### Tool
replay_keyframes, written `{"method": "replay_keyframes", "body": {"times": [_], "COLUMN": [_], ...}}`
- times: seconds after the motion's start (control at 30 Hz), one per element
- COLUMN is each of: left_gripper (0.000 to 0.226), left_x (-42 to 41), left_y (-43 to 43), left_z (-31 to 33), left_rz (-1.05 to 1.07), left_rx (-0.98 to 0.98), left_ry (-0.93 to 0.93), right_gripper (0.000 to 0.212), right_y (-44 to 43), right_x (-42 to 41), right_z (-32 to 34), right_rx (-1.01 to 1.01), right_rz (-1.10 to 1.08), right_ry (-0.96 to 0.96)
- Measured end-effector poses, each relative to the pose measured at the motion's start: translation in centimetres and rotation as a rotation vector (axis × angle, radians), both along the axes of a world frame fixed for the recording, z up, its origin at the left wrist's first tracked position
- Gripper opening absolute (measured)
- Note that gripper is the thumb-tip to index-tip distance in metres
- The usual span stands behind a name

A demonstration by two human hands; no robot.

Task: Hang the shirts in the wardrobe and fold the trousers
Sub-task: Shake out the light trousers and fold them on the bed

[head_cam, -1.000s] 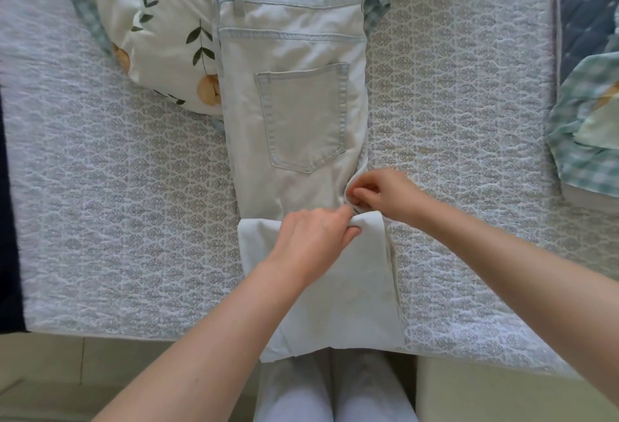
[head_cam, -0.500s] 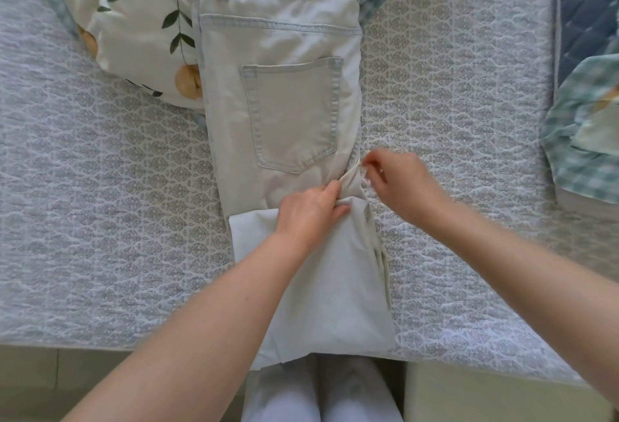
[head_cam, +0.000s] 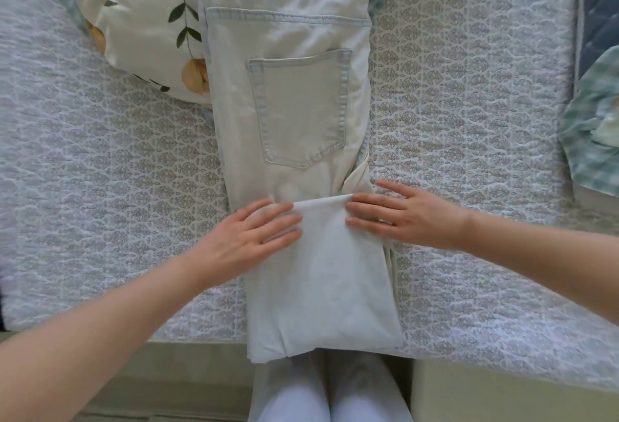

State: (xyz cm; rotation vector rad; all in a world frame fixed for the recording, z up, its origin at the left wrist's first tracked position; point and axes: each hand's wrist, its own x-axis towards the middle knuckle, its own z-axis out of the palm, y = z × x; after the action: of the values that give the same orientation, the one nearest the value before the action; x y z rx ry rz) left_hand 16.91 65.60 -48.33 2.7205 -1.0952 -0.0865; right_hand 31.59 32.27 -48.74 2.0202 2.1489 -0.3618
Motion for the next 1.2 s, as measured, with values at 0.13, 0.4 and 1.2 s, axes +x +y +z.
{"method": "replay_keyframes", "body": {"times": [0.13,0.4,1.2], "left_gripper": [0.086,0.061,0.051], "left_x": [-0.6,-0.1,-0.4], "left_y": [3.2,2.9,2.5], "left_z": [0.0,-1.3,-0.3], "left_rz": [-0.135,-0.099,0.434], "left_rx": [0.254,0.242,-0.279], "left_ry": [0.165,0.105,0.652], "right_gripper": [0.065,0.062,0.062], "right_y": [0.0,1.6,2.7], "right_x": [-0.1,-0.9,1.0], "right_z": [-0.8,-1.8,2.7], "right_rx": [0.002,0.050,-0.113], "right_rz": [0.024,-0.081,-0.309], "right_ry": [-0.053,-0.043,0.524]}}
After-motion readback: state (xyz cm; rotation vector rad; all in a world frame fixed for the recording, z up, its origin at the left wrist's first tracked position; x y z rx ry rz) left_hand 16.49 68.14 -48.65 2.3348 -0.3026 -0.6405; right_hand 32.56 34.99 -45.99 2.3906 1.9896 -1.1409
